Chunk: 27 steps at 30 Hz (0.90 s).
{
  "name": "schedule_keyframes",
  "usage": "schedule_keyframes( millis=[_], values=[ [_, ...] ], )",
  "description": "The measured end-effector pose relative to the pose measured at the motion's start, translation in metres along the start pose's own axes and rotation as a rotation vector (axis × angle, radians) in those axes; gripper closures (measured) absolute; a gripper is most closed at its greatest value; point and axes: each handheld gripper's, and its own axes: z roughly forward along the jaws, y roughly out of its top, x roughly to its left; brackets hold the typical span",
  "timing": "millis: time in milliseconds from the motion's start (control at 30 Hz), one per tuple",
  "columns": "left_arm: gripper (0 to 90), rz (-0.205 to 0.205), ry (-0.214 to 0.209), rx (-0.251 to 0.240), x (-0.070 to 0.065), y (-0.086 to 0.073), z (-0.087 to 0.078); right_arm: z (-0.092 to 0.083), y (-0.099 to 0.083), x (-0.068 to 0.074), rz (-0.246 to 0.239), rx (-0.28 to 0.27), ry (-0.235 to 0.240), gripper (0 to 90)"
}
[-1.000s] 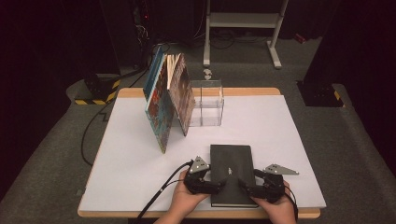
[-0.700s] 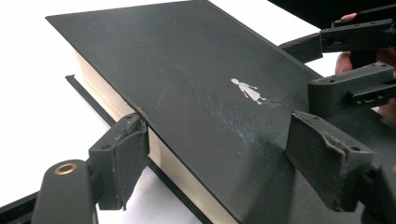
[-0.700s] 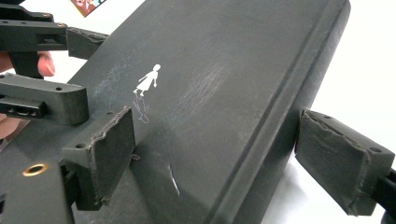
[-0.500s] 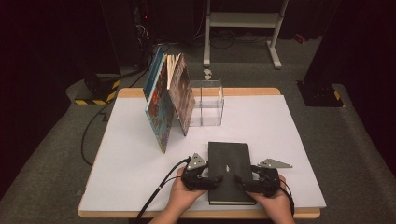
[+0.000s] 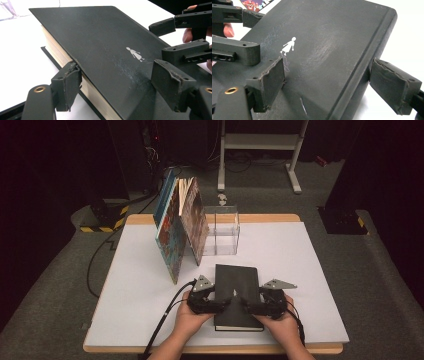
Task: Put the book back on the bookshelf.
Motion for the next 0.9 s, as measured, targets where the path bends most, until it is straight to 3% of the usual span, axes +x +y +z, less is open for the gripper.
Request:
schedule_keyframes(
  millis=[167,333,700,900],
  values=[
    [25.2,-0.018,-0.011,-0.01,0.001,0.0,0.0,-0.001,-0.003,-0.003,0.003,-0.017,0.021,15.2],
    [25.2,-0.019,-0.013,-0.007,0.002,0.0,0.0,-0.006,-0.013,-0.009,0.046,-0.035,0.075,16.7],
    [25.0,-0.014,-0.024,-0.016,0.003,0.001,-0.001,-0.008,-0.016,-0.012,0.05,-0.051,0.096,18.6],
    [29.1,-0.027,-0.029,-0.028,0.005,0.005,-0.002,-0.008,-0.016,-0.012,0.045,-0.054,0.099,18.8]
  ],
)
